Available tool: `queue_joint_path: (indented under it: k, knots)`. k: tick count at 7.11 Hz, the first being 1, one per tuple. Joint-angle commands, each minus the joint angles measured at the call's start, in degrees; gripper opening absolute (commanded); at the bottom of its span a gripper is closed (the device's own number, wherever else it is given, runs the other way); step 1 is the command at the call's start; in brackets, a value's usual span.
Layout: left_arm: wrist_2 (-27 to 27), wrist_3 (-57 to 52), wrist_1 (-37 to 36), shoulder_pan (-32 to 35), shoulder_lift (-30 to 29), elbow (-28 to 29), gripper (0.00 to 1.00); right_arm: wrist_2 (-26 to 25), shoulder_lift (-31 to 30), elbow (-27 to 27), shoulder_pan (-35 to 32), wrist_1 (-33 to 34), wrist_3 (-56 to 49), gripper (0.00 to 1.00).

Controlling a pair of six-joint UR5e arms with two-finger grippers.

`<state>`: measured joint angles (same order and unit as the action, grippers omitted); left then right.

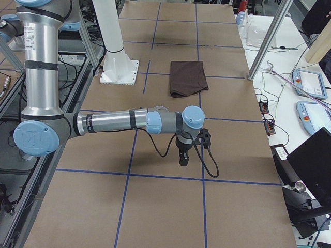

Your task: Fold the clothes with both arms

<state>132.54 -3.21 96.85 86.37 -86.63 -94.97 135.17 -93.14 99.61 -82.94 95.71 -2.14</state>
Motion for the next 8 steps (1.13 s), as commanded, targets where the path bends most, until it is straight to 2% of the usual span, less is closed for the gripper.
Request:
queue_joint_path:
  k: [1,6,8]
  knots:
    - [6.4,6.3,0.4,0.0,1.6,-1.4,1.0,0.4,-1.3,0.1,-0.4,0.1,-2.2,1.0]
    - [6.9,6.2,0.4,-0.2,-1.5,-0.3,1.0,-0.2,-0.1,-1.5,-0.4,0.0,-1.7,1.0]
    - [6.9,6.2,0.4,-0.1,-2.9,-2.3,1.0,-0.2,0.2,-0.8,-0.5,0.0,-1.6,1.0]
